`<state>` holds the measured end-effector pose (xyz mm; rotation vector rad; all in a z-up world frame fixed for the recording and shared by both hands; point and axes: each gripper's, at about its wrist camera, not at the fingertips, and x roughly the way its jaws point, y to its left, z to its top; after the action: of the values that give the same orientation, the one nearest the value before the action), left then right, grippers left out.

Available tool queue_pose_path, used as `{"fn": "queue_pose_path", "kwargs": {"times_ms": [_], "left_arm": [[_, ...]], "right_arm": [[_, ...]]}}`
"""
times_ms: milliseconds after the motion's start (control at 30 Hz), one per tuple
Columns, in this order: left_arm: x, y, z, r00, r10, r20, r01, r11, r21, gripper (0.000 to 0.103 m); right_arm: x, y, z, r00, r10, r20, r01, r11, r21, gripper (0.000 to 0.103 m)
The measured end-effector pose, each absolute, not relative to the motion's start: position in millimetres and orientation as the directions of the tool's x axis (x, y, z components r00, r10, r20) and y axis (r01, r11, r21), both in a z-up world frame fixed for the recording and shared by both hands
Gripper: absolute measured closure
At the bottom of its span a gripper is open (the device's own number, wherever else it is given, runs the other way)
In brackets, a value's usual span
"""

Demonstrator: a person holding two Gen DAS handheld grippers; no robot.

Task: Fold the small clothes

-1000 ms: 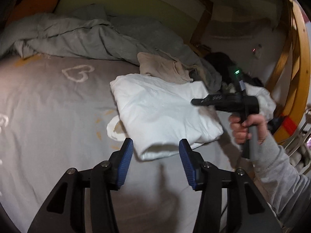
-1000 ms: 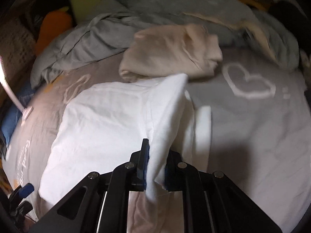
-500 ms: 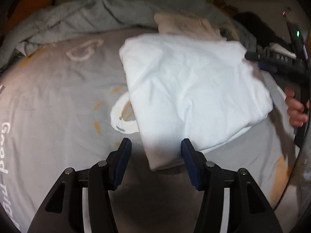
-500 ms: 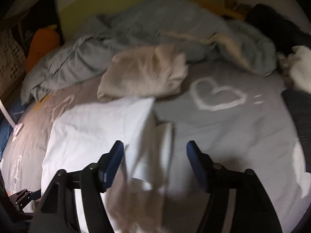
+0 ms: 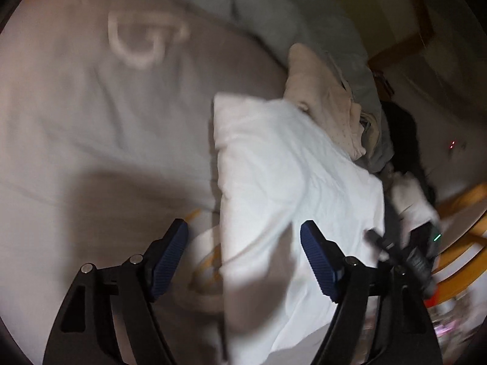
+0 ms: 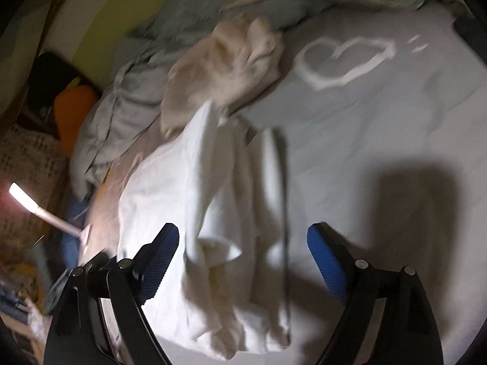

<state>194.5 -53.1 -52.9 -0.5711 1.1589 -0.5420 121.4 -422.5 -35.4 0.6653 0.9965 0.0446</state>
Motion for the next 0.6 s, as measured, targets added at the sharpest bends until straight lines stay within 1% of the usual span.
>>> {"fn": "queue_pose_path", "kwargs": {"times_ms": [67,133,167,200,233,267,300,333,367,400,467,500,567,600], "left_arm": [[198,-54,-57,0.326,-0.674,-0.663,0.103,0.723,-0.684,0.027],[198,-60,-54,0.337,-0.681,-0.65,0.143,0.72,-0.679,0.028],[198,-63,-55,0.348,-0.673,-0.652,0.155,0.728,-0.668,0.046],[202,-65,-58,0.363,-0.663,-0.655,0.15,0.735,-0.661,0.057],[204,-65,-62,0.368,-0.669,-0.646,0.134,0.725,-0.675,0.071],[205,-65,-68,0.366,-0.689,-0.626,0.107,0.699,-0.707,0.081],[206,-65,-70,0.361,-0.701,-0.615,0.106,0.686,-0.72,0.083],[205,-67,-68,0.363,-0.685,-0.632,0.127,0.708,-0.694,0.086],[202,-75,-61,0.383,-0.639,-0.667,0.176,0.759,-0.627,0.089],[197,-82,-54,0.409,-0.604,-0.684,0.215,0.792,-0.571,0.09],[183,-94,-37,0.473,-0.534,-0.7,0.28,0.845,-0.455,0.092],[175,-98,-26,0.517,-0.509,-0.688,0.306,0.861,-0.407,0.092],[160,-100,-6,0.588,-0.493,-0.641,0.333,0.87,-0.363,0.092],[154,-101,4,0.612,-0.486,-0.624,0.343,0.874,-0.344,0.092]], "right_arm": [[123,-422,-44,0.562,0.318,-0.764,0.284,0.793,0.539,0.016],[123,-427,-47,0.591,0.321,-0.74,0.303,0.762,0.572,0.014],[123,-428,-49,0.61,0.329,-0.721,0.304,0.742,0.597,0.01],[125,-427,-50,0.612,0.338,-0.715,0.29,0.745,0.601,0.006],[129,-423,-51,0.605,0.338,-0.721,0.272,0.763,0.586,0.006],[134,-416,-50,0.588,0.324,-0.741,0.242,0.804,0.543,0.007],[140,-404,-47,0.565,0.292,-0.772,0.198,0.86,0.47,0.021],[142,-394,-45,0.558,0.26,-0.788,0.167,0.895,0.414,0.038],[143,-382,-44,0.551,0.286,-0.784,0.121,0.902,0.414,0.068],[142,-376,-42,0.556,0.278,-0.783,0.117,0.907,0.405,0.077],[137,-359,-33,0.589,0.201,-0.783,0.087,0.947,0.308,0.082],[133,-350,-27,0.611,0.154,-0.776,0.07,0.966,0.248,0.083],[126,-343,-16,0.65,0.123,-0.75,0.057,0.976,0.209,0.083],[123,-341,-8,0.67,0.123,-0.732,0.059,0.974,0.218,0.083]]}}
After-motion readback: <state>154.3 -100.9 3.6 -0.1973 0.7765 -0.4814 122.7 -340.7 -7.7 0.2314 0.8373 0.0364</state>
